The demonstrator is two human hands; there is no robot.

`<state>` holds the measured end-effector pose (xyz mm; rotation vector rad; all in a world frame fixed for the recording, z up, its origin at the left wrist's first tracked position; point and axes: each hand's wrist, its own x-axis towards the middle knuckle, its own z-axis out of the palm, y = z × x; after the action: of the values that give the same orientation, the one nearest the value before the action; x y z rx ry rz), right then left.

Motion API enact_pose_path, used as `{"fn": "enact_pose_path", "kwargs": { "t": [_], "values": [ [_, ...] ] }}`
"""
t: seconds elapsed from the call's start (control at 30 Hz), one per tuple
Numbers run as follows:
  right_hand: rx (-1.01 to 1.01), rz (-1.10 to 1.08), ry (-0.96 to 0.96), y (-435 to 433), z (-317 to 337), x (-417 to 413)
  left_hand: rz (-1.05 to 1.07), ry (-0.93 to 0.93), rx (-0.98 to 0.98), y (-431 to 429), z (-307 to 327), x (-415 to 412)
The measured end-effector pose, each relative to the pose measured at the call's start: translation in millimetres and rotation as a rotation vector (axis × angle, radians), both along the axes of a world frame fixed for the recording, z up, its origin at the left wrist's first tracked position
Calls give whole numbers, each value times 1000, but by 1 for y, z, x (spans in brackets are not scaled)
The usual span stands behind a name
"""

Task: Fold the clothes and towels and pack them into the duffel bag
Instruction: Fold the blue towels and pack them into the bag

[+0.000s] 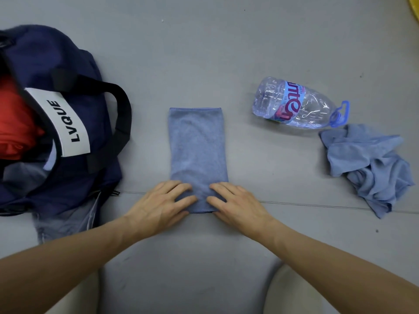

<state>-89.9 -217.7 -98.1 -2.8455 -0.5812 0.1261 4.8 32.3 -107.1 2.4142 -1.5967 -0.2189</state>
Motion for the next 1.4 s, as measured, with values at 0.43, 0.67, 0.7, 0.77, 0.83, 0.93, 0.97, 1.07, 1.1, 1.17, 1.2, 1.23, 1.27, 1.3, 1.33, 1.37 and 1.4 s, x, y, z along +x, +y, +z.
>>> {"fn": "enact_pose_path", "kwargs": {
  "t": [0.43,0.67,0.7,0.77,0.83,0.93,0.97,1.07,1.1,1.17,1.2,1.23,1.27,1.3,1.33,1.37,1.4],
  "values": [
    [121,-199,218,13,27,44,150,138,9,-7,-1,-2],
    [69,-174,326,10,26,31,333,289,-23,-17,19,13],
    [53,-173,322,11,26,30,341,309,-16,-17,21,15],
    [107,-245,303,11,29,32,372,351,-13,-17,24,18],
    [188,-374,353,10,34,39,432,400,-2,-17,26,19],
    [281,-517,477,4,39,51,551,458,23,-19,26,21],
    [310,-544,478,2,39,54,594,480,34,-22,26,23],
    [280,-551,393,3,34,59,656,476,46,-30,25,29],
    [230,-533,355,3,31,60,673,457,41,-31,24,30],
    [97,-434,239,3,28,60,712,428,14,-33,22,31],
    [17,-331,130,2,25,60,720,419,2,-33,22,31],
    [-44,-223,1,2,22,58,723,411,-3,-33,21,30],
    [-75,-134,-100,2,18,56,715,407,-3,-34,21,29],
    [-93,-69,-157,2,14,53,707,407,6,-34,20,30],
    [-109,-36,-160,3,11,49,705,404,13,-35,20,31],
    [-128,-35,-108,3,7,46,699,395,24,-35,21,31],
    [-151,-52,-30,3,4,42,658,330,18,-35,22,32]
  ]
}}
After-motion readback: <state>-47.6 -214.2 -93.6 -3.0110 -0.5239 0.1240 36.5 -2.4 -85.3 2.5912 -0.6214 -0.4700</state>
